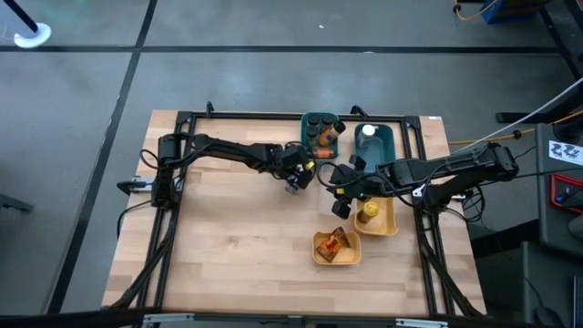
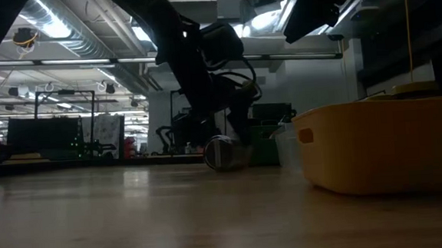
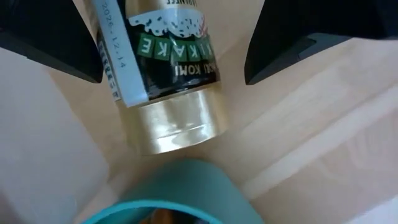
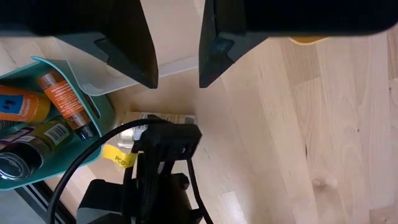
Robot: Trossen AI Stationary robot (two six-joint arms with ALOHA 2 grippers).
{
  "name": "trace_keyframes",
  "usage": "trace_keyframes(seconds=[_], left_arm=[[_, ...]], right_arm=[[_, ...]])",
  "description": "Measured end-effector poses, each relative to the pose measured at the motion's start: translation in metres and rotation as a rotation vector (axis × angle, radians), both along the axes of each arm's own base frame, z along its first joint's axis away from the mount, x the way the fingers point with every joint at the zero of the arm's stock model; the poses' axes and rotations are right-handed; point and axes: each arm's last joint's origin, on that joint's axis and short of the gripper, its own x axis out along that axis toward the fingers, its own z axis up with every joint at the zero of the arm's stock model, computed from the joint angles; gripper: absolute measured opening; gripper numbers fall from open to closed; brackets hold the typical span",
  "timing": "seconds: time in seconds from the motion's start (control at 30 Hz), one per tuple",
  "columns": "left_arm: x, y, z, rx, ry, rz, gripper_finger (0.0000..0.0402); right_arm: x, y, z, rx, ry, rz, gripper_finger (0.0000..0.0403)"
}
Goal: Sort spices by type
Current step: Put the brown seasoning into the transparent bin
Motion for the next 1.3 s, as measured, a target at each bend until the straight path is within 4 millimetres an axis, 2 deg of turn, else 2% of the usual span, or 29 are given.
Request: trace_keyframes(seconds=[0.27, 0.4, 0.73, 0.83, 1.03, 1.3], left_arm=[[0.004, -0.007, -0.017, 0.005, 0.044, -0.043, 0.0373], [0.005, -0.007, -0.018, 0.004, 0.041, -0.038, 0.0367], [0.005, -0.005, -0.015, 0.004, 0.031, -0.032, 0.0274], [0.004, -0.006, -0.014, -0.003, 0.033, -0.038, 0.0269], [0.001, -0.012, -0.002, -0.008, 0.027, -0.06, 0.0271], [-0.006, -0.031, 0.034, 0.008, -0.039, -0.113, 0.0269]], right_arm=[[0.0, 0.0, 0.0, 0.0, 0.001, 0.0, 0.0117], [0.0, 0.0, 0.0, 0.0, 0.001, 0.0, 0.0117], [0.0, 0.0, 0.0, 0.0, 0.001, 0.0, 0.0117], [0.0, 0.0, 0.0, 0.0, 0.001, 0.0, 0.0117], [0.0, 0.0, 0.0, 0.0, 0.001, 0.0, 0.0117], [0.0, 0.0, 0.0, 0.001, 0.001, -0.002, 0.0117]])
